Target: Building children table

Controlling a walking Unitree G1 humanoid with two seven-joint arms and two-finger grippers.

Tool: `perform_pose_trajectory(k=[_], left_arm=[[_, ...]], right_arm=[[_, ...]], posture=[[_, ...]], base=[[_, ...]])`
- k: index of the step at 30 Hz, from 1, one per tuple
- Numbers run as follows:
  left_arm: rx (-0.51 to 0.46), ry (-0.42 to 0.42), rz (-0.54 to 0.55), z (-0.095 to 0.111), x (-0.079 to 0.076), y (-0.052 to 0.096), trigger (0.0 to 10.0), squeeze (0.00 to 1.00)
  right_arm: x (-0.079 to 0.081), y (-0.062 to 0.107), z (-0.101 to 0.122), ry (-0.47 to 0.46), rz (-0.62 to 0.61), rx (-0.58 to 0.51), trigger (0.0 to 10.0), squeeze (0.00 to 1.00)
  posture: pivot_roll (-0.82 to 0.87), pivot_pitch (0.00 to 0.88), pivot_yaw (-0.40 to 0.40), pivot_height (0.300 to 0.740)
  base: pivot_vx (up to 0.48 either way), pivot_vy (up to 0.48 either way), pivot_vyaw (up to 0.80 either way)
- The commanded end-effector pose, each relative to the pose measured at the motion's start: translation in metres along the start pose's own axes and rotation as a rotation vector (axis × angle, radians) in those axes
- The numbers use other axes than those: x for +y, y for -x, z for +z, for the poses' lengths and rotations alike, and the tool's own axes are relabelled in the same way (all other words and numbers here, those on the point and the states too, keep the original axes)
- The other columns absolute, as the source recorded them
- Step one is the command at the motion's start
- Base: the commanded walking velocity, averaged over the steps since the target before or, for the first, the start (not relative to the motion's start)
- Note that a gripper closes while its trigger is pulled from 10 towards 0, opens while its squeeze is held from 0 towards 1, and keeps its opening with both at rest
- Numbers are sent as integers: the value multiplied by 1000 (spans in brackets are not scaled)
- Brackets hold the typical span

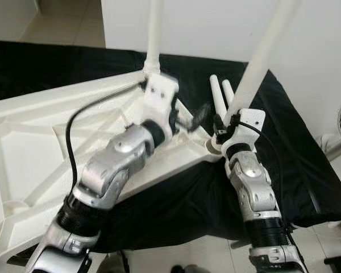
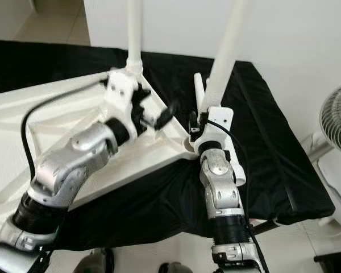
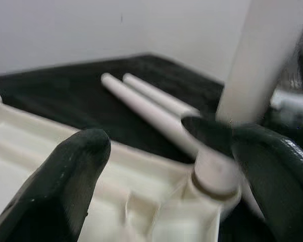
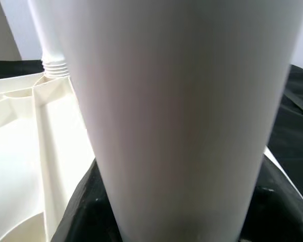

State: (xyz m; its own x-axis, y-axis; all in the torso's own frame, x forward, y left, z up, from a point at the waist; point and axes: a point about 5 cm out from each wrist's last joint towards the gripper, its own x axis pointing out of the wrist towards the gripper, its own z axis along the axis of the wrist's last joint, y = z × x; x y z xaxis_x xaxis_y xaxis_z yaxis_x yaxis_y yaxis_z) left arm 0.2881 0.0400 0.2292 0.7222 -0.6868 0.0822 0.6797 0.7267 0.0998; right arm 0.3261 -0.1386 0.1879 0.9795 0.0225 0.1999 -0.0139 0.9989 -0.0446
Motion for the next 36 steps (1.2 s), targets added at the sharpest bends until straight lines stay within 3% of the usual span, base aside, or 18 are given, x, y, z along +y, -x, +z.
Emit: perform_pose_trajectory(k=[1, 8, 20, 26, 36], left_arm=[[-13, -23, -117, 2, -10, 0, 10000, 0], [56, -47, -113, -18, -12, 8, 10000, 0], [47, -57, -106, -18, -13, 13, 10000, 0], [38, -65, -103, -15, -12, 13, 10000, 0], [29, -65, -184, -11, -22, 17, 10000, 0]], right_arm=[[-3, 2, 1, 2, 0, -12, 10000, 0], [3, 9, -4, 14, 61, -8, 10000, 0], [-2, 16, -16, 33, 122, 6, 10000, 0], [-6, 17, -25, -12, 107, 23, 10000, 0], [-7, 5, -32, -52, 100, 38, 10000, 0]], posture=[[77, 137, -69, 740], [75, 134, -69, 740], [80, 146, -70, 740], [79, 160, -64, 740], [83, 169, -59, 740]], base=[[0, 0, 0], [0, 0, 0], [0, 0, 0], [0, 0, 0], [0, 0, 0]])
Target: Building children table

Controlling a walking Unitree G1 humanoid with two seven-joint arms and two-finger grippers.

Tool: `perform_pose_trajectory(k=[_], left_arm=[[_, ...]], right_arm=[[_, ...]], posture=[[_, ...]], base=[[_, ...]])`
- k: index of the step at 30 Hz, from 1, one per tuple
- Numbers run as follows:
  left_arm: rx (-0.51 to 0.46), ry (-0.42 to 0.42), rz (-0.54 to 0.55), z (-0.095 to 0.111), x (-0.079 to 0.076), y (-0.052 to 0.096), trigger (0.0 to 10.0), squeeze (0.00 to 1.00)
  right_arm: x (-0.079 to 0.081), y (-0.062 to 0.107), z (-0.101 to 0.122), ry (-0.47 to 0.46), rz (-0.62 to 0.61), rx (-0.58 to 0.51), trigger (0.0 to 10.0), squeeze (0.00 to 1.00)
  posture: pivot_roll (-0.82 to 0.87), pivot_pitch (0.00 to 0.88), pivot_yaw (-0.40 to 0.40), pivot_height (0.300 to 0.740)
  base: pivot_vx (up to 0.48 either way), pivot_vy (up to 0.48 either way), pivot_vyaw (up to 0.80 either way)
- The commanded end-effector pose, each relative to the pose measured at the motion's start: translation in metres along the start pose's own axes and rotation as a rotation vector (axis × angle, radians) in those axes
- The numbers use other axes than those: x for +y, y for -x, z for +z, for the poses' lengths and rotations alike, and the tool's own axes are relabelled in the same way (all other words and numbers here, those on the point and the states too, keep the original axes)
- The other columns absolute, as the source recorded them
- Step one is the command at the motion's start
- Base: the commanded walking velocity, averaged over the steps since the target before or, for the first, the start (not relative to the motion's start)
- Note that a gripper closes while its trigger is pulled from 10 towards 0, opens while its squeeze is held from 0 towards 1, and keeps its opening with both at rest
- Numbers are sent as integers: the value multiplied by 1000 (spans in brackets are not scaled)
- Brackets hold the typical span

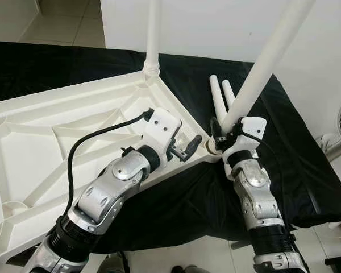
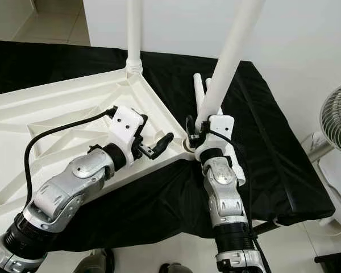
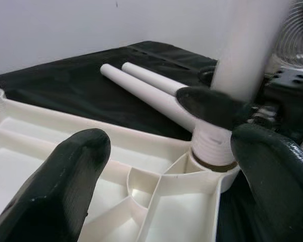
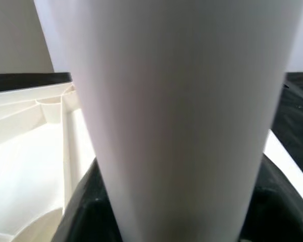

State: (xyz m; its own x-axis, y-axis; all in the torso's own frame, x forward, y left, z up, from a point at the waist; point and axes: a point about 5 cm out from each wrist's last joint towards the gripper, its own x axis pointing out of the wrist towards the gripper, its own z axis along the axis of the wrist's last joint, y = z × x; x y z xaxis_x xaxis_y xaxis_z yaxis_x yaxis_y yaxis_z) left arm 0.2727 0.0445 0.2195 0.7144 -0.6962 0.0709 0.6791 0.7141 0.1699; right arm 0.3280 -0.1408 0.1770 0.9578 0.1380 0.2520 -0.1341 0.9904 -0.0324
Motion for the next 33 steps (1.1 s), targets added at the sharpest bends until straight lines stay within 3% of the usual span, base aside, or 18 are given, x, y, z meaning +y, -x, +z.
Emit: perform_pose_trajectory(k=[1, 12, 33], left_arm=[[14, 5, -184, -2, -16, 3, 10000, 0], [7, 6, -197, 2, -17, 6, 10000, 0], [6, 4, -198, 5, -15, 6, 10000, 0]], right_arm=[[-4, 4, -20, -25, -9, 92, 10000, 0], [7, 6, -21, -29, 79, 93, 10000, 0], [-1, 29, -16, -23, 115, 62, 10000, 0]], posture=[[87, 169, -61, 740], [96, 169, -67, 740], [84, 171, -55, 740]], base=[[0, 0, 0], [0, 0, 0], [0, 0, 0]])
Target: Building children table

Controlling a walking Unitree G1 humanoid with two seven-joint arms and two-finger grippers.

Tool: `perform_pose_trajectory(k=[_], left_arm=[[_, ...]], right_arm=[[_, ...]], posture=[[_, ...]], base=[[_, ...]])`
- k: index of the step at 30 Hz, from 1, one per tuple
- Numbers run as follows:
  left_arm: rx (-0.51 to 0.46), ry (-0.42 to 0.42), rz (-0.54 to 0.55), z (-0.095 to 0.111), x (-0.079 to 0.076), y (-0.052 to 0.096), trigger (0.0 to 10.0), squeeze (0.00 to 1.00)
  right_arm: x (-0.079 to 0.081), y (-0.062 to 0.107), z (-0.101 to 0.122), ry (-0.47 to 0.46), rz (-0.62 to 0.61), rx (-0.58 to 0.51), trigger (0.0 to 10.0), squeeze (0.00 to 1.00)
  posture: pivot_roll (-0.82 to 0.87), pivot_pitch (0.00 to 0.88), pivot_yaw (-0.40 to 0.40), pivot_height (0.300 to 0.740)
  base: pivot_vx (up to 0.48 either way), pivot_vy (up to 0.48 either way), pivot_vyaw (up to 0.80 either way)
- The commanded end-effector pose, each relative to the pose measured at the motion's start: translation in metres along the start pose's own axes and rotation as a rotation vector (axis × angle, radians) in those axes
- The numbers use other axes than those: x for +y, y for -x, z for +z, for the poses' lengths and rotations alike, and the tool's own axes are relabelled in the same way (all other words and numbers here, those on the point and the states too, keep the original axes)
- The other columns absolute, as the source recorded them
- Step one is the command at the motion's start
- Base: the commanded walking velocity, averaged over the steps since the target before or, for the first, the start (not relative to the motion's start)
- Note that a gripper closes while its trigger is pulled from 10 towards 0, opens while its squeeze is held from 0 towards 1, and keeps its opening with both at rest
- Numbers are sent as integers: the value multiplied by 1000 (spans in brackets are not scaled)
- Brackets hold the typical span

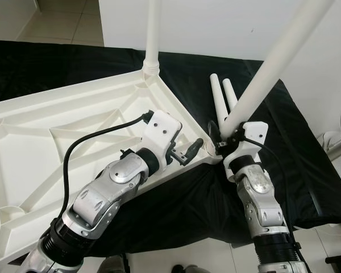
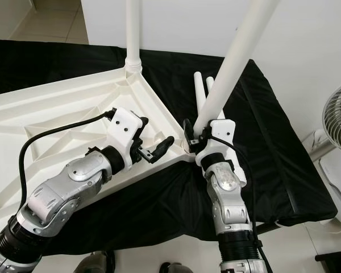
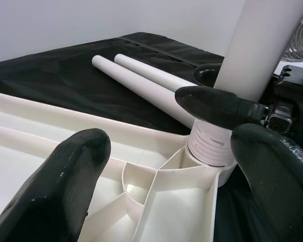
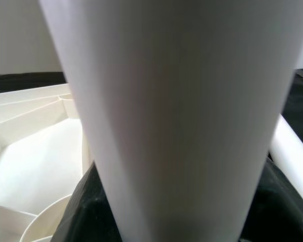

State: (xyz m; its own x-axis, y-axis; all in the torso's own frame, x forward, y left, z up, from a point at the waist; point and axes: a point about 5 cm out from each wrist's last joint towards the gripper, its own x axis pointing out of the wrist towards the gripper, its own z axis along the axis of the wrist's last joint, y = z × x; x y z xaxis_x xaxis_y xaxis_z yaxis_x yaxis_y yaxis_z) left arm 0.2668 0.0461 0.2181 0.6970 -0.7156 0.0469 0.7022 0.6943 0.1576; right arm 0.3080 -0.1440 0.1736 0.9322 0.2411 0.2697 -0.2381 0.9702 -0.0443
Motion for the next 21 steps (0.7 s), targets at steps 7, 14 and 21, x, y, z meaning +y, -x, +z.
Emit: perform_pose_trajectory(k=[7, 14, 21], left_arm=[[-15, -9, -167, 6, -11, 0, 10000, 0], [-18, -7, -165, 7, -11, 1, 10000, 0], [-20, -7, -165, 7, -11, 1, 10000, 0]], right_arm=[[7, 11, -16, 53, 77, 62, 10000, 0], [8, 11, -18, 50, 97, 93, 10000, 0], [-2, 6, -21, -42, 9, 150, 10000, 0]], posture=[[84, 177, -56, 740], [86, 181, -57, 740], [83, 185, -55, 740]], base=[[0, 0, 0], [0, 0, 0], [0, 0, 0]])
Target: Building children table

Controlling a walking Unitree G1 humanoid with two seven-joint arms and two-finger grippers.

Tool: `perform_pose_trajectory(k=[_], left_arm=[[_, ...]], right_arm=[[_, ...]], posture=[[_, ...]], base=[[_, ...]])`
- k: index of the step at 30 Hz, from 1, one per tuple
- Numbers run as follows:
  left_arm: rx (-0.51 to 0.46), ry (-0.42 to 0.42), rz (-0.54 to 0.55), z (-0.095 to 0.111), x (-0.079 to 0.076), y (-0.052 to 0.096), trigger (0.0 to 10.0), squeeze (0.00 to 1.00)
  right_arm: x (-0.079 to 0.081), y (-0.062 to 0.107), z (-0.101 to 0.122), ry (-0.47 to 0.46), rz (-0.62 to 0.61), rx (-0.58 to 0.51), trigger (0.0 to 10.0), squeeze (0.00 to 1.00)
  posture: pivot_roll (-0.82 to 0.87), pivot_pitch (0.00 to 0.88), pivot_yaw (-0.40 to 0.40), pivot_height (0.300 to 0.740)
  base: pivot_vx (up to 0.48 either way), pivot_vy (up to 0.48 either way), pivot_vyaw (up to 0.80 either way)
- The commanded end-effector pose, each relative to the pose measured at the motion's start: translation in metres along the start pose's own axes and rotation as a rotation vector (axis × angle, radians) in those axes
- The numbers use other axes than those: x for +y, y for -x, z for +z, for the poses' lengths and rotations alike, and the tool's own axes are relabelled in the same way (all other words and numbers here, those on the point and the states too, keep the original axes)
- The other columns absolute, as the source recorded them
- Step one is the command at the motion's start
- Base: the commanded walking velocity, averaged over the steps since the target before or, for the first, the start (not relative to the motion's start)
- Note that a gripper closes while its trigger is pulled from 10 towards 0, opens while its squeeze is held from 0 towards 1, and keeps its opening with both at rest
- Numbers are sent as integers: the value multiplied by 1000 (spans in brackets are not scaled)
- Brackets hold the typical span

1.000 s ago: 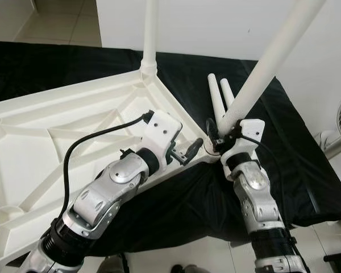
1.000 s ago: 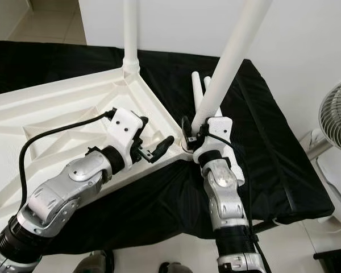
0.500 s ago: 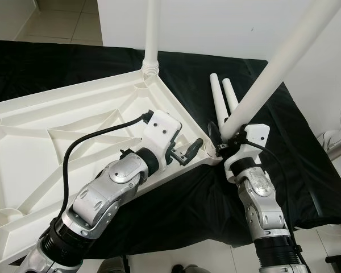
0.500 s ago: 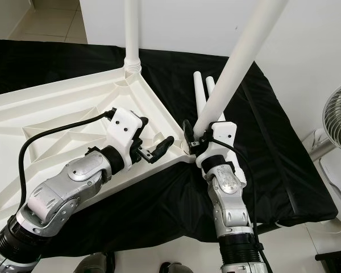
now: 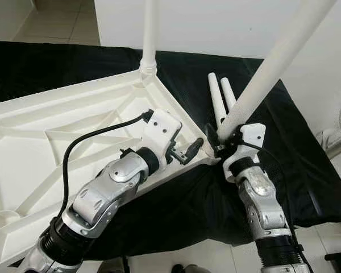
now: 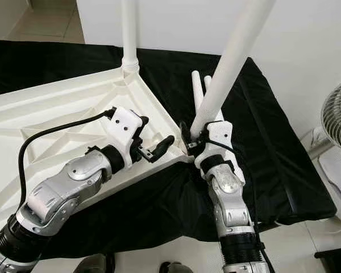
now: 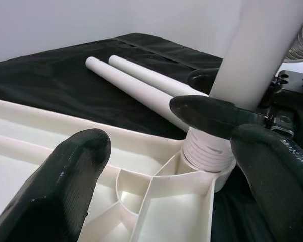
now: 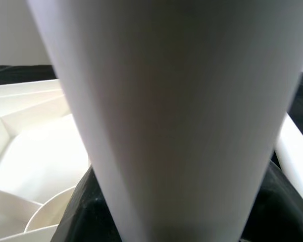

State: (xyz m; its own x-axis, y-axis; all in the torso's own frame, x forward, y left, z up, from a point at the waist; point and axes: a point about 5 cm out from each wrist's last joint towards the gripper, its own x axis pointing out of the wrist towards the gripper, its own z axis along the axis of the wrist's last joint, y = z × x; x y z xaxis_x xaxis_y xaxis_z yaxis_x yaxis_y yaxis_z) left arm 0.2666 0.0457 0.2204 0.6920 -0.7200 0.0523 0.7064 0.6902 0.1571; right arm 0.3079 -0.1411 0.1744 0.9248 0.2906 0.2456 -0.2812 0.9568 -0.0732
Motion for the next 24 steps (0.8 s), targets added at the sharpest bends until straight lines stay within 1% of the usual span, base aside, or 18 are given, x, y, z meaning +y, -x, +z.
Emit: perform_pose_trajectory(k=[1, 2, 3, 4, 5, 6, 7, 9, 14, 19, 20, 24], left_arm=[[-13, -7, -160, 5, -11, 1, 10000, 0], [-14, -7, -161, 5, -11, 1, 10000, 0], [-14, -7, -161, 5, -11, 1, 10000, 0], [-14, -6, -161, 5, -11, 1, 10000, 0], [-14, -6, -161, 5, -11, 1, 10000, 0], [-15, -6, -162, 5, -12, 1, 10000, 0], [-15, -6, -162, 5, -12, 1, 10000, 0], [-16, -4, -163, 6, -12, 1, 10000, 0], [-16, -3, -165, 6, -13, 1, 10000, 0], [-18, -2, -166, 6, -13, 1, 10000, 0], [-18, -2, -166, 6, -13, 1, 10000, 0], [-18, -2, -165, 6, -13, 1, 10000, 0]], right_arm=[[-5, 7, -22, -62, -41, 126, 10000, 0], [-7, 6, -23, -83, -60, 136, 10000, 0], [-7, 6, -23, -83, -60, 136, 10000, 0], [-9, 5, -23, -124, -79, 140, 10000, 0], [-9, 5, -23, -124, -79, 140, 10000, 0], [-11, 4, -22, -171, -96, 144, 10000, 0], [-11, 4, -22, -171, -96, 144, 10000, 0], [-14, 2, -23, -255, -132, 146, 10000, 0], [-14, 3, -25, -264, -140, 160, 10000, 0], [-11, 6, -28, -241, -138, 168, 10000, 0], [-10, 7, -28, -225, -134, 170, 10000, 0], [-6, 5, -28, -205, -120, 193, 10000, 0]], posture=[[83, 185, -55, 740], [83, 185, -55, 740], [83, 185, -55, 740], [83, 185, -55, 740], [83, 185, -55, 740], [83, 185, -55, 740], [83, 185, -55, 740], [83, 185, -55, 740], [83, 180, -57, 740], [84, 177, -58, 740], [84, 177, -58, 740], [84, 174, -55, 740]], base=[[0, 0, 0], [0, 0, 0], [0, 0, 0], [0, 0, 0], [0, 0, 0], [0, 0, 0], [0, 0, 0], [0, 0, 0], [0, 0, 0], [0, 0, 0], [0, 0, 0], [0, 0, 0]])
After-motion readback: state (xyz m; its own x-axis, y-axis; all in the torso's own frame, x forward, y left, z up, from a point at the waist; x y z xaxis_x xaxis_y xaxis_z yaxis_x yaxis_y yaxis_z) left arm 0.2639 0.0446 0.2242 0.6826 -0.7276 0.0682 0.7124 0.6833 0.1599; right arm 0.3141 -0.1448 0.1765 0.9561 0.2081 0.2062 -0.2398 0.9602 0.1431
